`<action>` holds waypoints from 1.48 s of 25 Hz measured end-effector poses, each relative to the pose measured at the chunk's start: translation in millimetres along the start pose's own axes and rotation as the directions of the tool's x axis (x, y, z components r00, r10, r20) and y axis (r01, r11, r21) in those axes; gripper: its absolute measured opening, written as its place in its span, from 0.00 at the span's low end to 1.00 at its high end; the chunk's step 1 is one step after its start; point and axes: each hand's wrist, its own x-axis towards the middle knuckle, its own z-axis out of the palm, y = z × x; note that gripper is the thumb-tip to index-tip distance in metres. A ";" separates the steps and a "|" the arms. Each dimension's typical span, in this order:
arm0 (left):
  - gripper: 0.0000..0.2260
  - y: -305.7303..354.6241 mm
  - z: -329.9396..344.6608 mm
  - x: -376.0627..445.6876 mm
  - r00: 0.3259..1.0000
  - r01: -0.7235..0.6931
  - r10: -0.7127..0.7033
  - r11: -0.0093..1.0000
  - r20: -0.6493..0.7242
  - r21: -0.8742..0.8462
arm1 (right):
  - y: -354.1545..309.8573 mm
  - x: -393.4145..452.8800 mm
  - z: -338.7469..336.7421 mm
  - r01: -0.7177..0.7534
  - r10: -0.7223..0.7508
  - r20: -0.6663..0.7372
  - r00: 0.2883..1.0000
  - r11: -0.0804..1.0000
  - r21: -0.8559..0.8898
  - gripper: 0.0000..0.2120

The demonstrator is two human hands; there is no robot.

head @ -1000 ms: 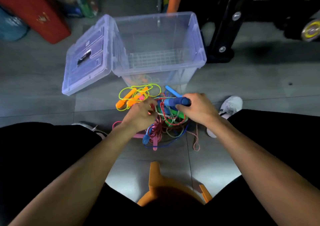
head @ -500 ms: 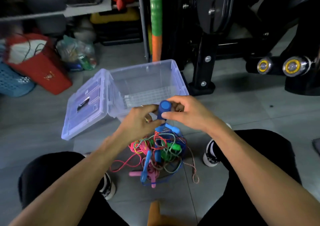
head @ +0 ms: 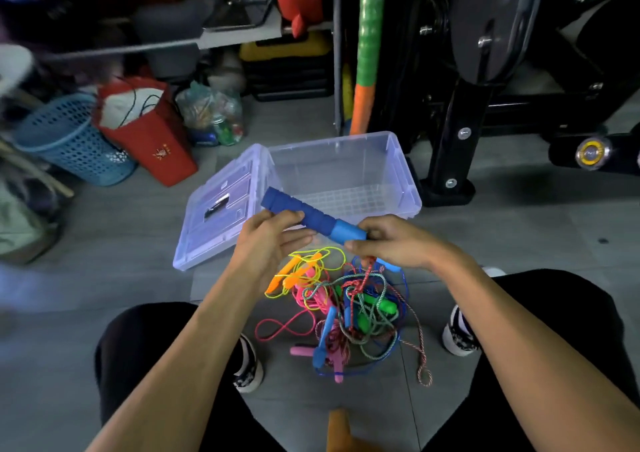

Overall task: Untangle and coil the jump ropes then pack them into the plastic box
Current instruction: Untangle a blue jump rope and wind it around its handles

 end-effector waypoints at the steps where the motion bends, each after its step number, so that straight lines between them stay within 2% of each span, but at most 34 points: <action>1: 0.18 -2.6 -5.8 -0.4 0.996 -0.063 0.070 0.990 -0.048 0.124 | -2.2 -2.8 -0.4 -0.003 0.004 0.033 0.999 1.000 -0.019 0.09; 2: 0.28 -4.3 -12.0 -1.1 0.976 -0.166 0.205 0.918 -0.072 0.360 | -4.5 -5.4 -1.6 0.005 -0.003 0.037 0.999 0.999 -0.050 0.08; 3: 0.39 -6.0 -20.1 0.7 0.931 -0.277 0.364 0.730 -0.013 0.625 | -6.1 -7.2 -2.2 0.013 -0.012 0.011 1.000 0.996 -0.087 0.11; 4: 0.45 -7.2 -27.0 1.8 0.874 -0.373 0.463 0.454 0.144 0.809 | -6.5 -7.5 -2.2 0.025 -0.029 -0.029 0.999 0.992 -0.124 0.13; 5: 0.45 -6.6 -29.1 -0.3 0.823 -0.456 0.466 0.197 0.326 0.868 | -7.0 -7.4 -1.4 0.049 -0.059 -0.064 0.996 0.989 -0.142 0.15; 6: 0.40 -6.1 -28.0 -2.9 0.795 -0.513 0.400 0.042 0.456 0.858 | -8.4 -7.7 0.0 0.090 -0.102 -0.087 0.991 0.987 -0.134 0.15; 7: 0.32 -7.3 -24.1 -5.8 0.798 -0.524 0.333 -0.030 0.503 0.851 | -10.7 -8.5 1.4 0.141 -0.153 -0.106 0.983 0.984 -0.111 0.14; 8: 0.24 -10.2 -18.4 -9.5 0.815 -0.491 0.318 -0.067 0.485 0.868 | -12.7 -8.8 3.6 0.182 -0.192 -0.137 0.972 0.980 -0.082 0.12; 9: 0.18 -12.6 -12.3 -11.1 0.822 -0.447 0.359 -0.072 0.442 0.891 | -14.3 -9.4 5.2 0.202 -0.204 -0.178 0.963 0.979 -0.032 0.09; 10: 0.13 -13.7 -6.6 -10.1 0.821 -0.408 0.428 -0.021 0.377 0.913 | -11.5 -9.5 4.5 0.186 -0.173 -0.227 0.958 0.982 0.036 0.07; 11: 0.10 -13.9 -2.0 -8.8 0.830 -0.378 0.478 0.106 0.286 0.920 | -5.8 -10.7 2.1 0.146 -0.114 -0.261 0.959 0.984 0.106 0.05; 12: 0.10 -11.6 1.6 -7.8 0.863 -0.339 0.478 0.306 0.165 0.890 | 1.9 -12.6 -0.9 0.091 -0.051 -0.272 0.961 0.986 0.137 0.04; 13: 0.10 -7.3 3.6 -4.4 0.914 -0.274 0.406 0.568 0.025 0.776 | 8.6 -15.5 -2.7 0.040 -0.005 -0.265 0.964 0.991 0.126 0.07; 14: 0.10 -1.9 5.6 -0.7 0.959 -0.169 0.268 0.806 -0.096 0.567 | 15.3 -18.5 -2.7 0.004 0.016 -0.252 0.968 0.997 0.077 0.10; 15: 0.09 3.3 7.9 1.5 0.981 -0.028 0.093 0.935 -0.168 0.354 | 18.4 -22.6 -1.3 -0.005 0.009 -0.241 0.970 1.000 0.016 0.13; 16: 0.09 6.0 9.7 2.1 0.984 0.102 -0.068 0.973 -0.166 0.208 | 17.9 -25.7 0.2 0.006 -0.021 -0.241 0.970 0.998 -0.061 0.13; 17: 0.09 6.4 12.6 1.6 0.976 0.201 -0.187 0.971 -0.111 0.133 | 13.4 -28.9 1.5 0.023 -0.055 -0.243 0.969 0.991 -0.132 0.13; 19: 0.10 5.8 18.3 0.8 0.947 0.314 -0.320 0.943 0.036 0.110 | 4.2 -30.6 4.1 0.052 -0.110 -0.227 0.968 0.968 -0.246 0.10; 22: 0.10 4.5 27.2 1.5 0.923 0.353 -0.364 0.930 0.125 0.105 | -2.6 -27.0 7.4 0.096 -0.157 -0.171 0.973 0.943 -0.319 0.10; 24: 0.05 2.8 33.1 4.3 0.934 0.335 -0.338 0.941 0.114 0.042 | -3.1 -21.4 12.2 0.115 -0.179 -0.184 0.966 0.942 -0.314 0.09; 27: 0.05 4.4 31.8 12.0 0.967 0.253 -0.252 0.960 0.030 -0.120 | -5.9 -9.5 15.0 0.140 -0.212 -0.221 0.952 0.942 -0.304 0.10; 31: 0.07 22.7 14.6 23.3 0.980 0.102 -0.152 0.938 -0.131 -0.330 | -6.4 10.6 4.7 0.102 -0.151 -0.117 0.982 0.933 -0.345 0.12; 32: 0.07 26.4 11.0 26.7 0.978 0.084 -0.142 0.937 -0.150 -0.338 | -5.5 14.6 -0.2 0.094 -0.140 -0.095 0.986 0.920 -0.380 0.12; 34: 0.06 27.5 6.3 32.9 0.977 0.123 -0.156 0.970 -0.147 -0.210 | -4.2 22.6 -8.1 0.087 -0.129 -0.073 0.989 0.905 -0.417 0.11; 37: 0.05 23.4 4.8 48.4 0.961 0.236 -0.234 0.972 -0.145 -0.002 | -9.5 38.3 -11.7 0.108 -0.137 -0.090 0.986 0.955 -0.277 0.11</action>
